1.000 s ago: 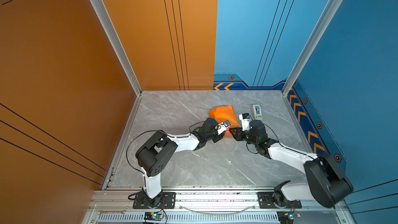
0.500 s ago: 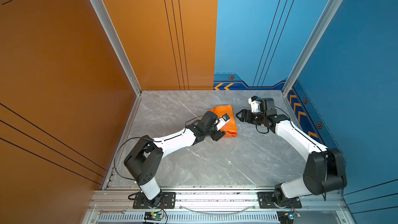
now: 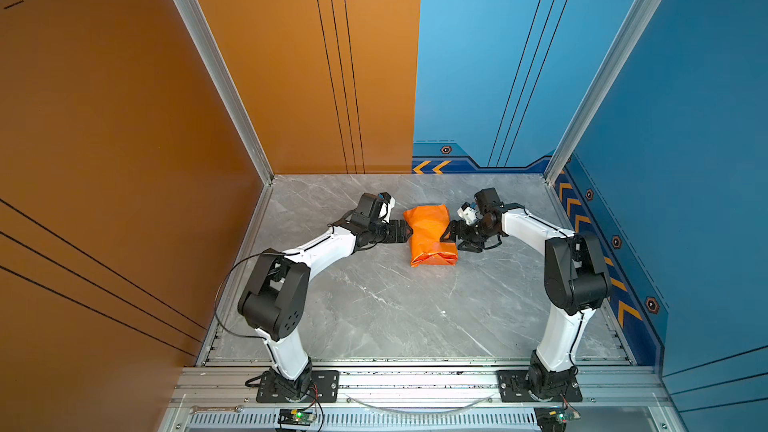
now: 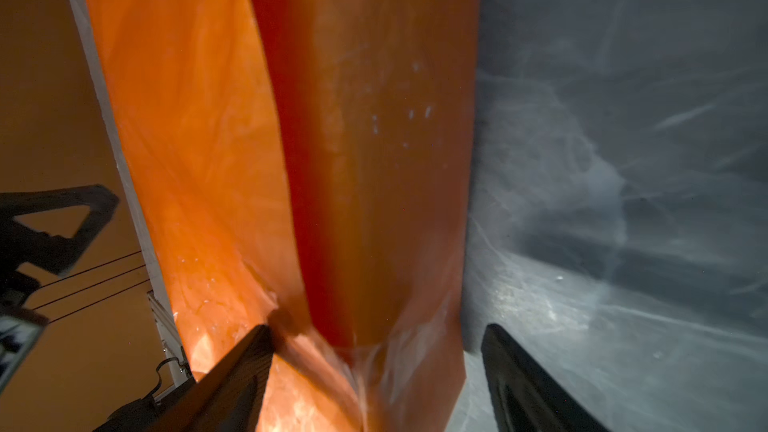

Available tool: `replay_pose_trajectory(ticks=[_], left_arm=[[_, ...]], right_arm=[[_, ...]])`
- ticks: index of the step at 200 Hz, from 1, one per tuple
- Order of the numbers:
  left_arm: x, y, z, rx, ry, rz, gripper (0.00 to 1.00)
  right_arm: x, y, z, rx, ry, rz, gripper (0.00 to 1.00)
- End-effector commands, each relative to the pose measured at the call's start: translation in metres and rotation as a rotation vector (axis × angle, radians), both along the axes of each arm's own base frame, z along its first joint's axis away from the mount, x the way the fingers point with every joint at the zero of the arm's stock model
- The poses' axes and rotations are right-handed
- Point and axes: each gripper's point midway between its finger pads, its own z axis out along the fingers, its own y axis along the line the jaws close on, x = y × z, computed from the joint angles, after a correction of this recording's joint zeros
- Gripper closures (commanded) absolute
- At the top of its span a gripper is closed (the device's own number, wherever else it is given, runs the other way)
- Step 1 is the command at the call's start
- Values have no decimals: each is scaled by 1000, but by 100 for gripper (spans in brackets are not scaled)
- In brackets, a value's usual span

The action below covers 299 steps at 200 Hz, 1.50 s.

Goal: Wrap the gift box in paper
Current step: 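Grip the box sides with both grippers and tip it onto its taped end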

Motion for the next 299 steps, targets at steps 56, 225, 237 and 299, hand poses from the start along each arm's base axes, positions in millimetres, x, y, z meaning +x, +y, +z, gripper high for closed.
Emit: replay_pose_trajectory(ticks=[56,225,237,299], left_arm=[[4,-48,-35,-74,119,-23,30],[-50,-84,14,153,-496,-302,42],[-57,-78,2,188,-532,-304,42],[-82,-57,-25,273,-652,-248,34]], right_arm=[[3,16,-15,48,73,44,25],[-30,50,80,-46,-722,290,57],[-39,46,77,-85,-779,300,57],[-80,28,41,-214,-923,328,53]])
